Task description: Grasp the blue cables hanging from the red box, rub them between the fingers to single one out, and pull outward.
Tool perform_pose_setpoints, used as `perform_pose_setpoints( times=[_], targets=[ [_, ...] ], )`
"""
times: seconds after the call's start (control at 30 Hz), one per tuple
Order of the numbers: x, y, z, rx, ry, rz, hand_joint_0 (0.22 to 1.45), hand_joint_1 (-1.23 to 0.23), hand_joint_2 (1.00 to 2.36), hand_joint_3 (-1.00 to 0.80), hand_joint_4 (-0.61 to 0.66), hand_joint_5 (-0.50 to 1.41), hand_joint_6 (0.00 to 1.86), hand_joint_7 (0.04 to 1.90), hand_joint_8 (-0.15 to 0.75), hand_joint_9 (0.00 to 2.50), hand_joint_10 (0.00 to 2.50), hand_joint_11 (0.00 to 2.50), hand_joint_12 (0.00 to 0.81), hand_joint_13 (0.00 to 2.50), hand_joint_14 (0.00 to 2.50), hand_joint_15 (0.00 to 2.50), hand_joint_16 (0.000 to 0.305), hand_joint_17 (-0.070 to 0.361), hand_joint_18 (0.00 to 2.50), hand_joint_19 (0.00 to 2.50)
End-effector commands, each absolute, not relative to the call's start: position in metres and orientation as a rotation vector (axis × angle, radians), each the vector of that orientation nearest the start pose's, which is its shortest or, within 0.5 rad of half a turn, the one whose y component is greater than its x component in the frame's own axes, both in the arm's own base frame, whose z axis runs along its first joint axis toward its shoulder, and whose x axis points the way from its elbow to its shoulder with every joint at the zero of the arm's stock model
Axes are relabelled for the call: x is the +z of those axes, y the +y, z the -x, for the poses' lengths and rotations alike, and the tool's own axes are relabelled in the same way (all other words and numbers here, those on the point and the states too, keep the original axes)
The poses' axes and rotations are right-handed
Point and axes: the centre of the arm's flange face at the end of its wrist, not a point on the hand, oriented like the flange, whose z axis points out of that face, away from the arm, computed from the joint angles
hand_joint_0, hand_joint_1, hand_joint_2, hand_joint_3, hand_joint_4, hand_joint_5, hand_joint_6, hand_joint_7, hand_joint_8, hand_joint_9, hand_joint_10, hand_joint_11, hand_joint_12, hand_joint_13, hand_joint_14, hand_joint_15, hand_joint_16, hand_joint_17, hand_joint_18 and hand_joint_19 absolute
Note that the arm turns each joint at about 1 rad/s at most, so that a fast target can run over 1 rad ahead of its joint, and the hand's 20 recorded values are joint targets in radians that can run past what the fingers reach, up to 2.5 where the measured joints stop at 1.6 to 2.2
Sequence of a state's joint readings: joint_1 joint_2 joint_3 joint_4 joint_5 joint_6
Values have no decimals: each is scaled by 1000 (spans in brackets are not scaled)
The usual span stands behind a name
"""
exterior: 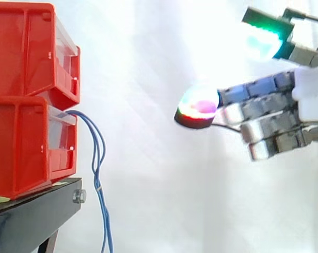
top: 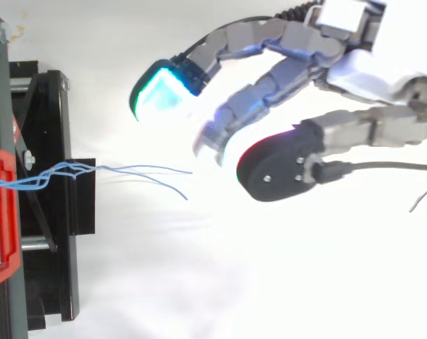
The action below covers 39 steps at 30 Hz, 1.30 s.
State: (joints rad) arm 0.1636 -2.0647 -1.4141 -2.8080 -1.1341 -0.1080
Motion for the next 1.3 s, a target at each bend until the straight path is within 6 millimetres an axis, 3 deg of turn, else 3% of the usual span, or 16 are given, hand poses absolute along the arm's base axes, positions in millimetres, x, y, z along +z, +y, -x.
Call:
perform_pose_setpoints(
  times=[0.0,0.1,0.67,0.8,0.87,0.9,0.93,1.0,1.27],
  targets=[
    [289,-67,-690,903,1029,-1266,513,-640,1001,-484,160,-186,502,685,243,690,9,247,344,683,22,488,55,123,588,598],
    [288,-67,-692,894,1001,-1261,504,-650,1001,-483,149,-194,502,658,233,521,0,0,332,491,14,305,54,122,457,479],
    [290,-53,-695,702,1035,-1150,500,-654,1000,-487,158,-192,502,656,233,483,0,0,341,413,12,253,54,122,367,445],
    [270,-49,-697,672,1058,-1150,501,-653,1000,-487,162,-190,502,659,237,499,0,0,341,414,12,257,54,122,367,454],
    [244,-44,-704,667,1064,-1160,502,-652,1001,-485,165,-188,502,664,238,508,0,0,342,417,12,258,54,122,371,454],
    [244,-43,-705,677,1056,-1160,503,-652,1001,-486,165,-188,502,665,238,508,0,0,343,417,12,258,54,122,370,462],
    [227,-39,-713,700,1030,-1161,503,-651,1001,-481,168,-187,502,665,238,516,0,0,343,423,12,259,54,122,373,462],
    [217,-35,-718,719,1009,-1152,506,-650,1000,-484,170,-185,502,668,239,522,0,0,344,428,12,262,54,122,375,465],
    [211,-26,-722,718,980,-1143,510,-651,1001,-483,179,-179,502,678,240,562,0,0,344,461,13,288,54,121,405,480]
  ],
)
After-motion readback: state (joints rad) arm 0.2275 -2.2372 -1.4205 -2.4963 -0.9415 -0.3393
